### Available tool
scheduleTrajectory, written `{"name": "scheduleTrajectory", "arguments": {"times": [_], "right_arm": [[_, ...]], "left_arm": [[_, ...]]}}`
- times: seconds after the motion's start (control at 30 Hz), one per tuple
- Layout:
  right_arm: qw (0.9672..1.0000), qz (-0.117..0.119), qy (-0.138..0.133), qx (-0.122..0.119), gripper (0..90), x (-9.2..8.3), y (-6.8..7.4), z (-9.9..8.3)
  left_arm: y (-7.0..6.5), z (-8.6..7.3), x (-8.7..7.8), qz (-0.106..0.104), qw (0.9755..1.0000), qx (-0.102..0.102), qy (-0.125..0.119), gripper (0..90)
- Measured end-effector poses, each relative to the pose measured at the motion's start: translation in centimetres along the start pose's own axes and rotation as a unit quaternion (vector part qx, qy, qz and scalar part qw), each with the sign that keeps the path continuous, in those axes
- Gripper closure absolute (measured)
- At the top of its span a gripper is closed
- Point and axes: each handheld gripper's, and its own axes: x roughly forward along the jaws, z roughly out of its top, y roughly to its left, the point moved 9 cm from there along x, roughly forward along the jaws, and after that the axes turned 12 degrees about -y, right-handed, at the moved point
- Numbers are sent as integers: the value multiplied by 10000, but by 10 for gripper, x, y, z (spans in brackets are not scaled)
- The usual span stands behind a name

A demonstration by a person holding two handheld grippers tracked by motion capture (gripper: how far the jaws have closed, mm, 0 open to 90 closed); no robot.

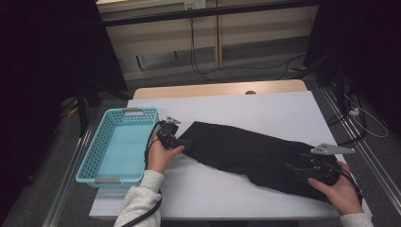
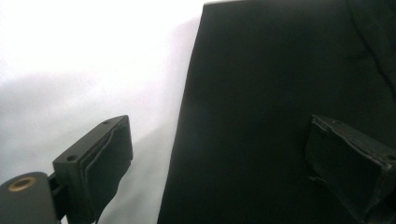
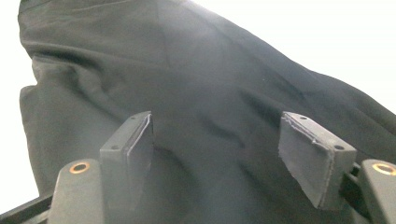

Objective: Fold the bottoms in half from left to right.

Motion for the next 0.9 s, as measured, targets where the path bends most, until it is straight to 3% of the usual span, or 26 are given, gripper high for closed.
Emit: {"name": "scheduleTrajectory", "arguments": {"times": [0.07, 0.27, 0.3, 0.5, 0.83, 0.9], "right_arm": [[10000, 21, -17, -60, 276, 0, 0, 1], [9999, 88, -56, -108, 276, 0, 4, 3], [9999, 83, -56, -112, 276, 0, 4, 3], [9999, 78, -51, -100, 276, 0, 4, 3], [9999, 76, -37, -126, 277, 1, 6, 2], [9999, 65, -44, -125, 277, 1, 5, 2]], "left_arm": [[0, -5, 3, 44, 9999, 22, 110, 76], [-2, -7, 5, 161, 9997, 112, 112, 84], [-4, -7, 3, 164, 9998, 48, 108, 105], [-7, -7, -1, 153, 9998, 25, 105, 263], [-18, -4, -3, 80, 9993, -255, 243, 560], [-18, -3, -4, 54, 9991, -318, 261, 680]]}}
